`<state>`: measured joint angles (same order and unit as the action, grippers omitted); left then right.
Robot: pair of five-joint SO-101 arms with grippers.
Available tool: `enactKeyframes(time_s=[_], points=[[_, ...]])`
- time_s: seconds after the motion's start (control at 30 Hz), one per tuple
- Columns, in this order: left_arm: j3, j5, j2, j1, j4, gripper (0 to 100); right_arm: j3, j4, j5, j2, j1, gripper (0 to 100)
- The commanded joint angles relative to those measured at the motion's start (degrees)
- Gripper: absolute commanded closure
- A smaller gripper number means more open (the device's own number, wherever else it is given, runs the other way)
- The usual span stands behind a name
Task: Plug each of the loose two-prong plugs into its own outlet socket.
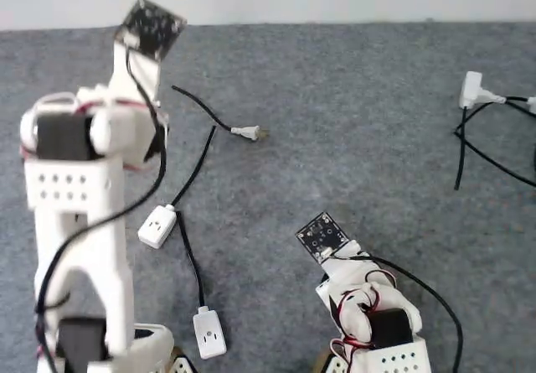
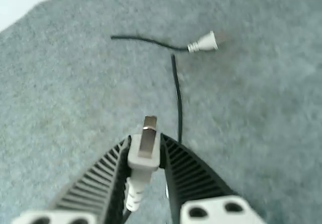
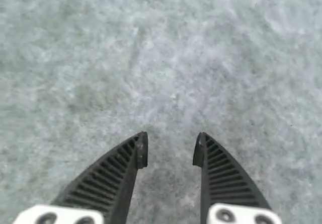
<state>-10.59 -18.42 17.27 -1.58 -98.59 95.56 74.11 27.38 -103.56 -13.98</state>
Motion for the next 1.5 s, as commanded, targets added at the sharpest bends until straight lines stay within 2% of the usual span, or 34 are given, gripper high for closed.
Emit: enactKeyframes(time_s=[0.0,0.17,0.33,0.4,0.57,0.73,0.93,1.1,1.23,1.47], points=[[9.45,-1.58,10.99,-0.35,2.46,99,0.97,-2.59,0.62,-0.48,1.45,83.5],[28.18,-1.58,24.53,-0.35,11.08,99,-2.81,-8.92,0.70,-0.48,5.58,83.4],[44.18,-1.49,35.87,-1.05,20.66,99,-17.32,-2.68,0.35,-0.13,9.63,83.4],[49.54,-1.14,38.42,-3.78,25.41,99,-21.71,0.92,0.35,-0.13,8.48,83.4],[60.26,-0.70,39.74,-9.93,37.36,99,-28.13,1.89,0.26,2.07,8.31,83.3],[64.92,4.48,39.74,-14.15,43.78,99,-38.42,1.80,-3.43,18.51,7.87,83.3],[69.67,10.37,40.00,-13.98,48.79,99,-56.00,1.63,-9.93,48.57,7.60,83.3],[74.07,10.37,39.74,-12.92,53.98,99,-63.30,1.19,-10.11,64.04,1.27,83.3],[75.74,10.20,40.00,-9.14,54.15,99,-63.30,-3.12,-9.85,68.88,-6.90,83.3],[76.70,7.30,39.74,-7.03,54.24,99,-60.40,-11.30,-9.85,74.42,-14.55,83.3]])
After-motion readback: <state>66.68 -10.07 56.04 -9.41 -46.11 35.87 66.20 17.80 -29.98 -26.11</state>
